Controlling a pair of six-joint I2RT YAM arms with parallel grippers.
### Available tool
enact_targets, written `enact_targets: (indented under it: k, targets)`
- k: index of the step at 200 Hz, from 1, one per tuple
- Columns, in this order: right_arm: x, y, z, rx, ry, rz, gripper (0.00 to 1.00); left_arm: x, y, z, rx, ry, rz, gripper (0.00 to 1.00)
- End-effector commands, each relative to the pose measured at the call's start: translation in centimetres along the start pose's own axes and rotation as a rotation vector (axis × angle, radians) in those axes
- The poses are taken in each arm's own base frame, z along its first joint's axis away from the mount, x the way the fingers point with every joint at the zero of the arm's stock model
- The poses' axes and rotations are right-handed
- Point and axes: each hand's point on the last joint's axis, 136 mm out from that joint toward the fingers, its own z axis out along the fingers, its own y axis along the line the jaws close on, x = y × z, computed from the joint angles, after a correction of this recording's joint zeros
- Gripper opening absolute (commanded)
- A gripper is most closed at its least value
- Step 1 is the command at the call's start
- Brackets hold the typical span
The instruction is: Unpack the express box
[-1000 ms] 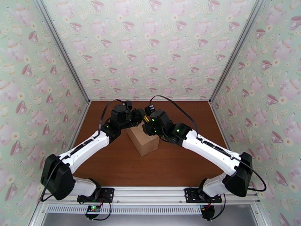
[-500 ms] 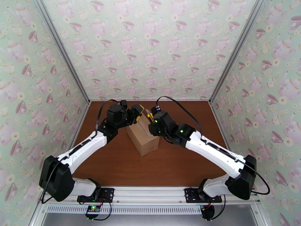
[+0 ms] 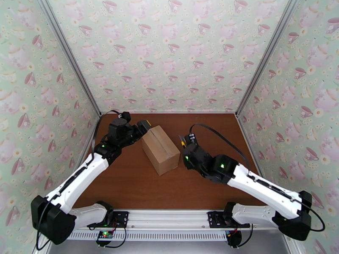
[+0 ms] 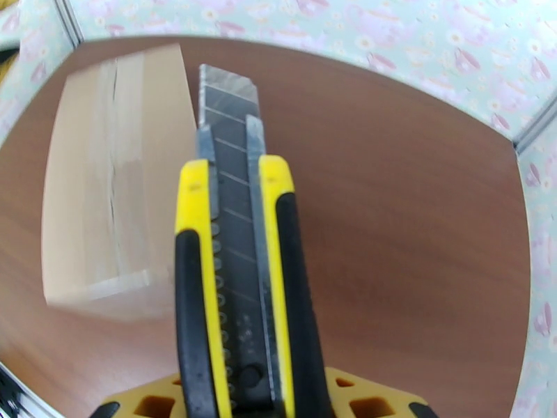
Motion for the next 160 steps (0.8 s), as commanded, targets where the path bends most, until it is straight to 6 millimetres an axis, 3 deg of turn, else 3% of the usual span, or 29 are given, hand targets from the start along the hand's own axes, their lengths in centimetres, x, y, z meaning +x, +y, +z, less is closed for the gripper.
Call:
enact_targets:
  k: [1, 58, 88, 160]
  targets:
    - [2.0, -2.0, -0.8, 0.089, 0.007, 0.023, 0.0, -1.0, 2.1, 1.5, -0.095, 0.007, 0.123, 0.65]
    - [6.3, -0.3, -0.1, 0.063, 0.077, 0.019, 0.0, -3.6, 3.6, 6.4, -0.077, 0.022, 0.153, 0.64]
    - [6.7, 1.6, 0.9, -0.003, 0.091, 0.054, 0.0, -4.8, 4.6, 8.2, -0.09, 0.009, 0.175, 0.64]
    - [7.4, 3.4, 2.1, -0.018, 0.138, 0.039, 0.0, -5.7, 6.7, 10.1, -0.111, -0.006, 0.166, 0.64]
